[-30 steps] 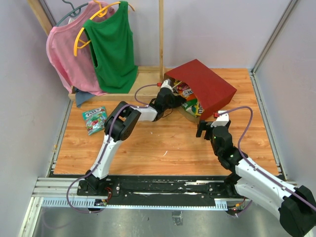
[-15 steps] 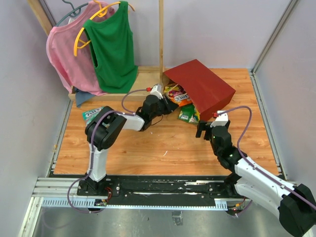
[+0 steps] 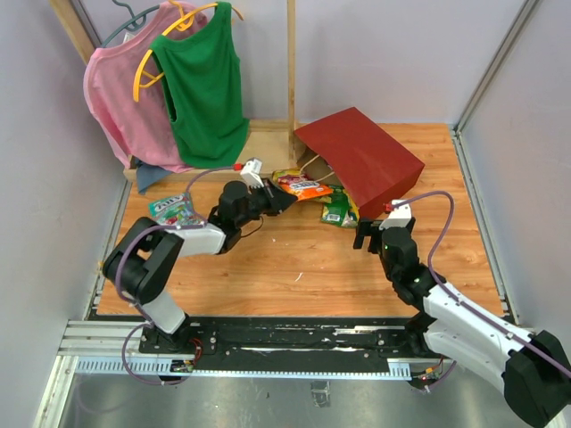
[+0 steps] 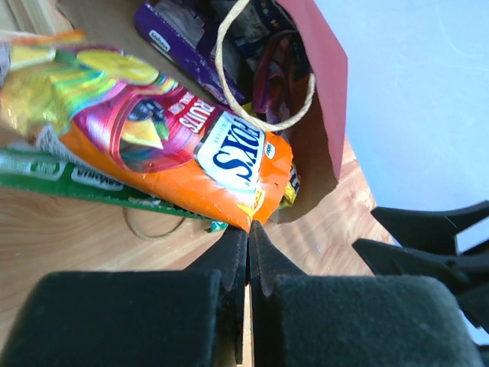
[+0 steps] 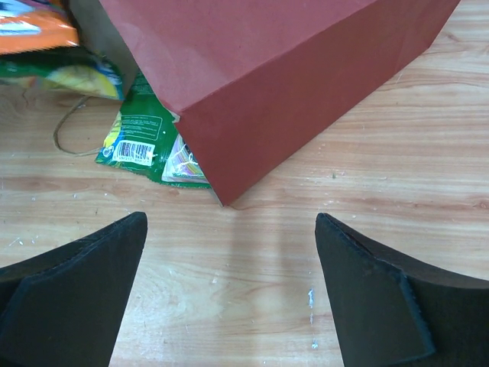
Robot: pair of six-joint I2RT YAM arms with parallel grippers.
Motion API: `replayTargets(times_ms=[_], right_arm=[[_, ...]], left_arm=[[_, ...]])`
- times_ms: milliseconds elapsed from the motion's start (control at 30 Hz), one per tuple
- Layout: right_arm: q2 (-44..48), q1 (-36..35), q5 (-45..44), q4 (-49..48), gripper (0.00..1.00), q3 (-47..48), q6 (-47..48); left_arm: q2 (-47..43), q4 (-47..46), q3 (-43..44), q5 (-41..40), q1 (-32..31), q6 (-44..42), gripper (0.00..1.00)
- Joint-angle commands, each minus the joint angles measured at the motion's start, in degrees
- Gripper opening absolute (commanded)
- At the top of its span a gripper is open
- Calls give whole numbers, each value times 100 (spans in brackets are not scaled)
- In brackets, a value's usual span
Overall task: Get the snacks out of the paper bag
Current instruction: Take out the snack from the paper bag, then place the snack at the center of the board.
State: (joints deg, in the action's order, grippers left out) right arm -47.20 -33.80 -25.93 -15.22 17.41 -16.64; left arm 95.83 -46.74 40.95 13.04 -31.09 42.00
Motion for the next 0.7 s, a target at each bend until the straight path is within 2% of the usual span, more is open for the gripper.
replayTargets(times_ms=[0,167,300,500,667], right_arm=[[-69,-66,-18,-112,93,60,-15],[-134,-68,-20,-158,93,62,-29],[-223,-70,-20,-198,93,70,-35],[-263,-67,-19,-228,93,74,-20],[-196,-66,-17,-225,93,52,-20]], left_arm=[[-803,-279,-382,152,291,-343,1],[-1507,174,-869,150,695,-505,0],[-1769,691,-1068,225,771,-770,1],[-1758,573,-1642,737,771,-601,1],[-1765,463,-2032,811,771,-377,1]])
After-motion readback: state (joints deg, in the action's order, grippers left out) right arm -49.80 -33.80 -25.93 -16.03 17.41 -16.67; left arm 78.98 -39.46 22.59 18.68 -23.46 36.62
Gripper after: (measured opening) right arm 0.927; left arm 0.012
